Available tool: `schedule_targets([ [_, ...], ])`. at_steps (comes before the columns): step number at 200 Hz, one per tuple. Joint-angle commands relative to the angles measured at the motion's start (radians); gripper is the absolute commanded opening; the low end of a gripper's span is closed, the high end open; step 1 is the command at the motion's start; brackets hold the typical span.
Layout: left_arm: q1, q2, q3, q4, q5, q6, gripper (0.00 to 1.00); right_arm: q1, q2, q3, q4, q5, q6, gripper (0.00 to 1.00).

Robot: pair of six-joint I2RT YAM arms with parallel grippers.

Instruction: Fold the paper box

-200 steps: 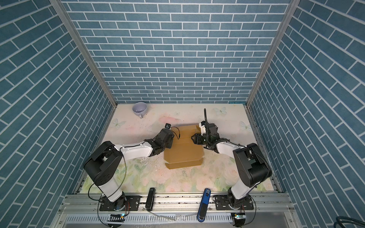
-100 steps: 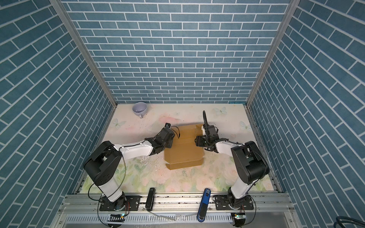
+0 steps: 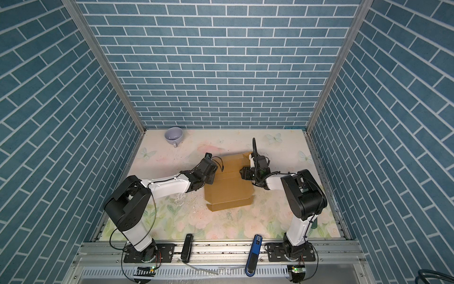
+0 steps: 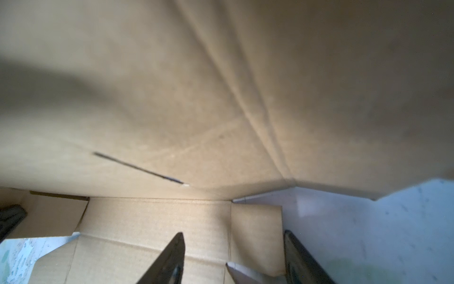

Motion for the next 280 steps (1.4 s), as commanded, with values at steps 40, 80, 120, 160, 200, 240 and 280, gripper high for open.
schedule_targets([
  [40, -0.002, 0.042, 0.020, -0.008, 0.030, -0.018, 0.14, 0.008, -0.064, -0.026, 0.050, -0.099, 0.021, 0.59],
  [80, -0.002, 0.045, 0.020, 0.005, 0.040, -0.023, 0.13, 0.014, -0.060, -0.016, 0.035, -0.115, 0.026, 0.58],
  [120, -0.002, 0.048, 0.017, 0.012, 0.046, -0.028, 0.13, 0.031, -0.026, -0.006, 0.033, -0.106, 0.031, 0.57],
  [160, -0.005, 0.056, 0.016, 0.020, 0.052, -0.034, 0.13, 0.051, 0.010, 0.007, 0.035, -0.103, 0.038, 0.57],
  [200, 0.003, 0.048, 0.019, 0.005, 0.031, -0.038, 0.13, 0.051, -0.094, -0.005, -0.067, -0.067, -0.002, 0.57],
  [240, 0.022, 0.035, 0.018, 0.000, 0.042, -0.037, 0.13, 0.044, -0.318, -0.004, -0.351, 0.031, -0.099, 0.59],
  [280, 0.031, 0.018, 0.020, -0.010, 0.075, -0.037, 0.13, 0.004, -0.491, 0.029, -0.570, 0.204, -0.166, 0.62],
])
